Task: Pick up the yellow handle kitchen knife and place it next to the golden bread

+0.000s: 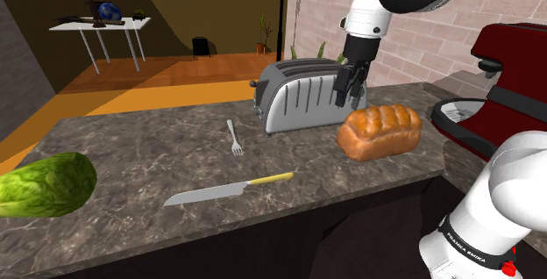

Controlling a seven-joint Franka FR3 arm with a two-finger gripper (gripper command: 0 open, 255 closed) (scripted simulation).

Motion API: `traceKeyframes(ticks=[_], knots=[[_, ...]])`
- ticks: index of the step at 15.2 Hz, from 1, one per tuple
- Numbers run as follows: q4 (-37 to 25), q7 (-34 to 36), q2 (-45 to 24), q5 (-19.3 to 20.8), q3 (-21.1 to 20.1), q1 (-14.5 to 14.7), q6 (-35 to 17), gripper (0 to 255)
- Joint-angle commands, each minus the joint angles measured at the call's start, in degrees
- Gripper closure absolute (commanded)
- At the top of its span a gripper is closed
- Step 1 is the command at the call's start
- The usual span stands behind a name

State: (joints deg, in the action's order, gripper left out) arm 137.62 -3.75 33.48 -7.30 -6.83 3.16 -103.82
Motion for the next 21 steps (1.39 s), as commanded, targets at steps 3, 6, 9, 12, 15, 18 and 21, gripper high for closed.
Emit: traceKeyframes(ticks=[3, 6, 9, 12, 15, 18, 21], knots=[[-2.9, -3.7, -7.6, -0.1, -2.4, 2.8, -5.2, 0], [-5.1, -6.3, -12.8, 0.2, -4.2, 4.6, -8.4, 0], [-7.5, -8.6, -17.9, 0.8, -6.1, 6.4, -11.3, 0], [-10.0, -10.8, -22.8, 1.9, -8.1, 8.1, -13.9, 0], [-12.6, -12.7, -27.6, 3.3, -10.1, 9.8, -16.1, 0], [-15.3, -14.3, -32.2, 5.2, -12.0, 11.5, -18.1, 0], [-17.9, -15.8, -36.7, 7.4, -13.8, 13.3, -19.9, 0]])
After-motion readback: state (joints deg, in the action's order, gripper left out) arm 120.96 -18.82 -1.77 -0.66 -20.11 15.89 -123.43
